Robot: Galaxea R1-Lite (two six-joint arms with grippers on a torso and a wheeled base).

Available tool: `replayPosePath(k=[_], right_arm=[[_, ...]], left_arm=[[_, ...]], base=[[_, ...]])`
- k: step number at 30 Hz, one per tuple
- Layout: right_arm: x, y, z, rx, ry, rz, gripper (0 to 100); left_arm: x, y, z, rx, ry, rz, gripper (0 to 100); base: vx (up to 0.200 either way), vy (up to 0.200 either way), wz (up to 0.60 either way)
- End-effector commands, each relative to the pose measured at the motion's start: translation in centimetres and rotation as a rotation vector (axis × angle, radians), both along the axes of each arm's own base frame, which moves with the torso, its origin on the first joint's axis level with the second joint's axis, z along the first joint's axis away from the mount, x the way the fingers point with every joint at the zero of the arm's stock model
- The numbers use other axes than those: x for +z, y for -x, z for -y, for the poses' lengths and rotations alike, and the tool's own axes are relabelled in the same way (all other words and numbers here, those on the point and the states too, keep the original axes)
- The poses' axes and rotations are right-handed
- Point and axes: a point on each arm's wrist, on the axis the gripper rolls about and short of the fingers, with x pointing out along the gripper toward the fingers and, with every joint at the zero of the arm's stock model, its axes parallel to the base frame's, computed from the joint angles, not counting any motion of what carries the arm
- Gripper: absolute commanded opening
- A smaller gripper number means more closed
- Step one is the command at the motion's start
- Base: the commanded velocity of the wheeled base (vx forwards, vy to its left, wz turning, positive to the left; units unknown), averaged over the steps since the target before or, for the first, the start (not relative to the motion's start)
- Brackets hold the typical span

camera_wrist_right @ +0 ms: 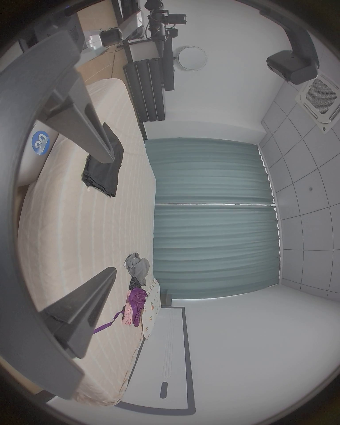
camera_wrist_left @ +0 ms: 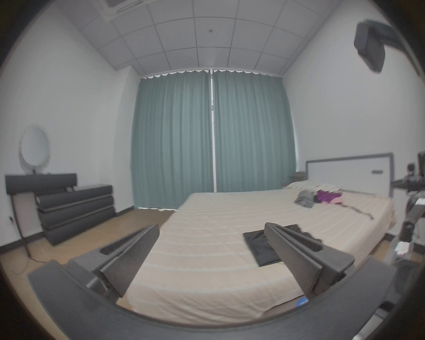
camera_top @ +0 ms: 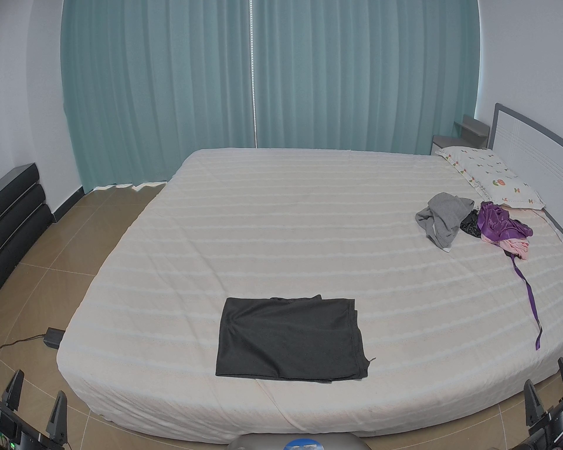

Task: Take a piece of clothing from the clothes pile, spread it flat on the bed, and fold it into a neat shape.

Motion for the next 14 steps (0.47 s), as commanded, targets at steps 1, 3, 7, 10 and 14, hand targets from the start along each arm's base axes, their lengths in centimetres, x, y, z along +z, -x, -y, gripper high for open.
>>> replayPosePath(k=[1,3,7,10,14], right_arm=[[-0.40,-0.07,0.01,-0.002,-0.007,0.009,100],[-0.43,-0.08,0.00,0.002,0.000,0.009,100],[-0.41,-0.08,-0.02,0.010,0.001,0.010,100],[-0.41,-0.08,-0.03,0.012,-0.007,0.010,100],[-0.40,-0.08,-0.03,0.012,-0.011,0.012,100]], left_arm=[[-0.68,-0.05,-0.01,0.004,0.027,-0.022,100],[-0.68,-0.05,-0.01,0.003,0.021,-0.022,100],[-0.70,-0.05,0.00,0.002,0.015,-0.024,100],[-0.70,-0.05,-0.01,0.003,0.023,-0.024,100],[-0.68,-0.05,-0.01,0.003,0.018,-0.022,100]], base=[[0.000,0.000,0.00],[0.000,0.000,0.00],[0.000,0.000,0.00],[0.000,0.000,0.00],[0.000,0.000,0.00]])
